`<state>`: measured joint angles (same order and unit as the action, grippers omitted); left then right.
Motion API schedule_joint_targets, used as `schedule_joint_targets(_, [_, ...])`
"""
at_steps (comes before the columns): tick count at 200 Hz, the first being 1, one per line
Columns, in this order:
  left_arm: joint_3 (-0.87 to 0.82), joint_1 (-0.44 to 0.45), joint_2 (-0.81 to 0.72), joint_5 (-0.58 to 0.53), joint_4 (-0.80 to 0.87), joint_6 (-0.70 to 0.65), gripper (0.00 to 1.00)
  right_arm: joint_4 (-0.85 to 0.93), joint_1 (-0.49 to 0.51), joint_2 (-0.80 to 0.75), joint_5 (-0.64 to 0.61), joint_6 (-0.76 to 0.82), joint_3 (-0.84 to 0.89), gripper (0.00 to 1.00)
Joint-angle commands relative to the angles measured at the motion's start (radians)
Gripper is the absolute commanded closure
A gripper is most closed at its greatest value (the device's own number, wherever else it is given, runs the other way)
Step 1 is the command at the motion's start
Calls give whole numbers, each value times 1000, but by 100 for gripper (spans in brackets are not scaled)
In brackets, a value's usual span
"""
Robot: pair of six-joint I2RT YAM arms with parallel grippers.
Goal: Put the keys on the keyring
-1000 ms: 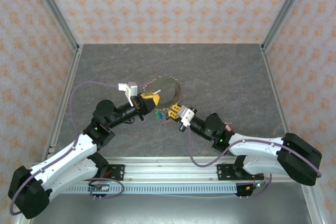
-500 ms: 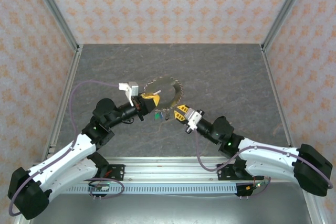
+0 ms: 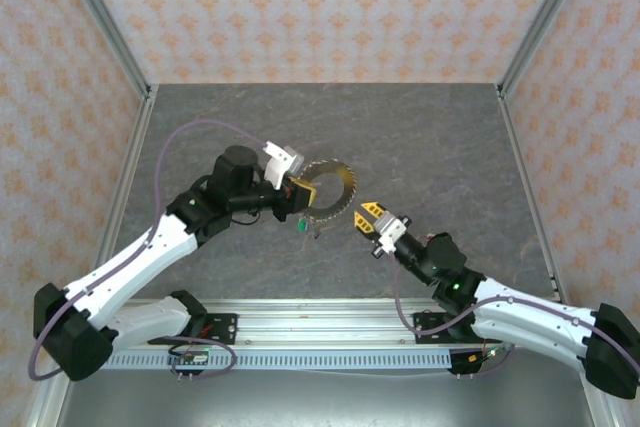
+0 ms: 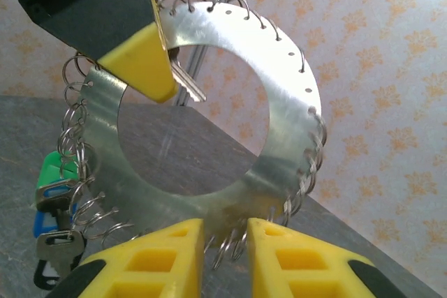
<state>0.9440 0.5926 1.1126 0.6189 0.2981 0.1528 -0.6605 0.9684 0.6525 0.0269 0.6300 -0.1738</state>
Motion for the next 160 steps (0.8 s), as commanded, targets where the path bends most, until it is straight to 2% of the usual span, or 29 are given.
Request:
schedule_joint_targets(1, [74,-5,35,85,130,-72,100,104,-13,-23,51,-4,-1,78])
schedule_joint_targets(23, [61,8,25,130,75,-80,100,136,-16,-8,111,-10,-10,78])
schedule_joint_targets(59, [24,27,-27,114,31,-114,100,144,-16,36,209,-9,-26,78])
schedule_joint_targets(90, [-9,31,-84,92,20,-139,100,138,-16,73,243,0,-40,78])
schedule_joint_targets(128, [-51,36,-156,45,40,-193,100,131,-17,73,150,13,-38,78])
schedule_joint_targets(160, [10,44,-129,-42,225,-263,100,133,-16,50,52,19,-29,78])
